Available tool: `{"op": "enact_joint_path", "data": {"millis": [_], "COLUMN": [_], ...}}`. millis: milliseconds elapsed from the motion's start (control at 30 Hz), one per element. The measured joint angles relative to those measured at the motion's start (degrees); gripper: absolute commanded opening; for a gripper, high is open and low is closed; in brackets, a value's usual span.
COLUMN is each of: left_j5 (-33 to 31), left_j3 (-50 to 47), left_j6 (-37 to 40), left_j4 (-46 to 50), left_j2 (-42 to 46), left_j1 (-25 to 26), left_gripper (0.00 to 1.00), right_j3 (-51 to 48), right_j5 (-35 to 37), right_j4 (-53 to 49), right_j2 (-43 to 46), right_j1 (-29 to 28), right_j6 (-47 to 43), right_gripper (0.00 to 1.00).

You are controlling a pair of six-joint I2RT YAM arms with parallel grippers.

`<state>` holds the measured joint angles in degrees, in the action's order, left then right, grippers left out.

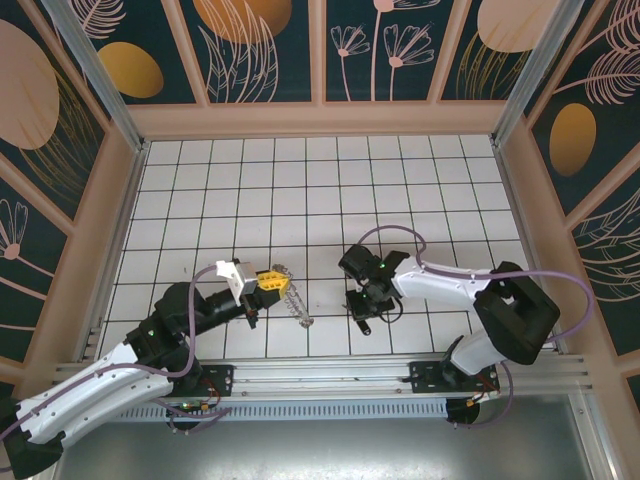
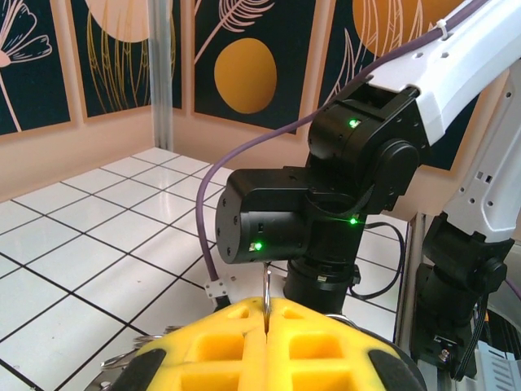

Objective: Put the keys on the keyring

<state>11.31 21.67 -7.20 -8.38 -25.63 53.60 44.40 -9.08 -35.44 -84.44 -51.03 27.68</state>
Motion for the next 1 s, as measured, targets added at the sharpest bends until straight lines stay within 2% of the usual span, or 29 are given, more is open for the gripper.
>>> {"op": "enact_joint_path", "data": {"millis": [200, 367, 467, 533, 767, 1000], "left_j5": [0.0, 0.0, 0.0, 0.0, 0.2, 0.2], "left_j3": [0.0, 0.0, 0.0, 0.0, 0.0, 0.0], "left_j6": [0.0, 0.0, 0.0, 0.0, -0.2, -0.5], "left_j4": [0.0, 0.0, 0.0, 0.0, 0.0, -0.5], "left_j2": [-0.5, -0.7, -0.7, -0.9, -0.3, 0.2], "left_j1": [0.0, 0.0, 0.0, 0.0, 0.0, 0.0], "left_gripper": [0.00, 0.00, 0.00, 0.00, 0.00, 0.00], "right_j3": [-3.3, -5.9, -9.7, -13.0, -23.3, -25.8], "right_j5": [0.6, 2.2, 3.0, 3.9, 8.0, 11.0], "right_j4": [1.9, 5.4, 9.4, 12.3, 19.8, 24.8], "right_j2": [4.9, 10.5, 14.9, 18.2, 29.6, 31.8], "right_j1": [-0.1, -1.0, -2.4, -3.7, -6.1, -9.2], "right_j6": [2.7, 5.6, 7.7, 9.1, 12.0, 11.4], "right_gripper": [0.31, 0.35, 0.42, 0.50, 0.52, 0.52]}}
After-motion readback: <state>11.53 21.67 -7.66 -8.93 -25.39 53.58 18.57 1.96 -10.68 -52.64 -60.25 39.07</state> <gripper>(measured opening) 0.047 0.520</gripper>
